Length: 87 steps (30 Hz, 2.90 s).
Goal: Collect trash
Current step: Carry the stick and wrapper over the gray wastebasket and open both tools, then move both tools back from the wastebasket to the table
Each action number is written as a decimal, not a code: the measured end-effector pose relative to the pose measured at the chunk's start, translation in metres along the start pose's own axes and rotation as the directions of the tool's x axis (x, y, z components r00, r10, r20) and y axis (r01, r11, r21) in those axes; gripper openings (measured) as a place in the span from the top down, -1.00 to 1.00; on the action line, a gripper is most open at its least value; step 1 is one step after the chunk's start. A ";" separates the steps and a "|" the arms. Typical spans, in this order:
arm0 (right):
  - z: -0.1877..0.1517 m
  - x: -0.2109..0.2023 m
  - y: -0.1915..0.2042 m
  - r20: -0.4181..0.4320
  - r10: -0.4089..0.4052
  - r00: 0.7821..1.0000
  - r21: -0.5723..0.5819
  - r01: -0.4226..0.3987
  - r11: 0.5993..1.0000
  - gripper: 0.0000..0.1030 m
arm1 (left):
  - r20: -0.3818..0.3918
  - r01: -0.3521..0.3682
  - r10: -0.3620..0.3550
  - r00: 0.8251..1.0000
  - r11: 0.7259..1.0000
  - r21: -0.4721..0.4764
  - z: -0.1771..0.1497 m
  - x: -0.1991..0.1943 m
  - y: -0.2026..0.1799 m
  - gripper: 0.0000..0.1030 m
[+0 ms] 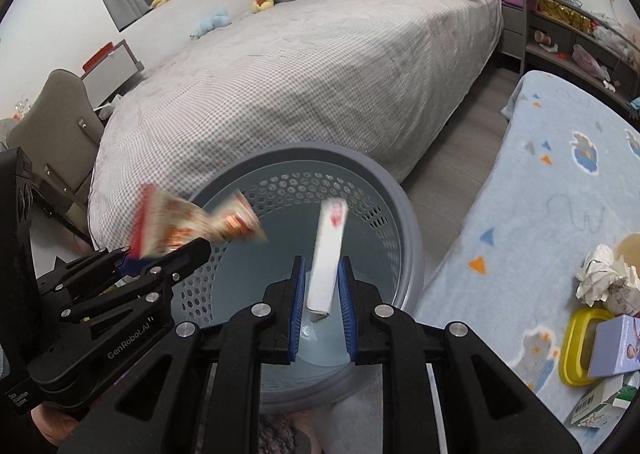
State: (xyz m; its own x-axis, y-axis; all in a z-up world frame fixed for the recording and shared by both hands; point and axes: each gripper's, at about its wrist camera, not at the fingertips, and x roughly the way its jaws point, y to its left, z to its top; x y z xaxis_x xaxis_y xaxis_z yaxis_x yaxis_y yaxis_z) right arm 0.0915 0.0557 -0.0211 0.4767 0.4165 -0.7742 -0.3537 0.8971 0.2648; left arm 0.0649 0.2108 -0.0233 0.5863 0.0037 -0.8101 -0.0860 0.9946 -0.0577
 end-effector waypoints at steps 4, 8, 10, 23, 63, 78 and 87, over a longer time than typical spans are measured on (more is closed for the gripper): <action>0.000 -0.004 0.000 0.026 -0.006 1.000 -0.001 0.006 1.000 0.17 | 0.008 -0.011 0.011 1.000 1.000 -0.010 0.001 -0.003 0.003 -0.05; -0.001 -0.004 -0.001 0.025 -0.010 1.000 0.002 0.010 1.000 0.17 | 0.004 -0.015 0.015 1.000 1.000 -0.018 0.001 -0.002 0.004 -0.14; -0.001 -0.004 -0.002 0.024 -0.012 1.000 0.007 0.011 1.000 0.17 | 0.007 -0.017 0.017 1.000 1.000 -0.023 0.001 -0.002 0.005 -0.18; -0.005 -0.006 -0.005 0.025 -0.017 1.000 0.015 0.017 1.000 0.17 | 0.025 -0.041 0.041 0.999 0.999 -0.024 0.000 -0.006 0.004 -0.29; -0.125 -0.134 -0.122 0.051 -0.314 0.948 0.293 0.286 0.912 -0.39 | 0.116 0.045 -0.066 0.991 0.984 0.175 -0.028 -0.041 -0.094 -0.39; -0.160 -0.151 -0.185 0.035 -0.389 0.921 0.412 0.341 0.845 -0.68 | 0.095 0.128 -0.162 0.982 0.948 0.292 -0.051 -0.035 -0.194 -0.39; -0.158 -0.134 -0.199 0.034 -0.396 0.918 0.434 0.343 0.833 -0.86 | 0.064 0.136 -0.163 0.984 0.942 0.307 -0.057 -0.019 -0.207 -0.39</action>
State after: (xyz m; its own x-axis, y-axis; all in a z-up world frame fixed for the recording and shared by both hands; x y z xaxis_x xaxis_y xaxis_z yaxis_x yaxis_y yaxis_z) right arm -0.0292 -0.2021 -0.0604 0.6045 0.0320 -0.7959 0.2188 0.9541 0.2045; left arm 0.0257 -0.0010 -0.0290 0.6432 -0.1521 -0.7504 0.2460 0.9692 0.0144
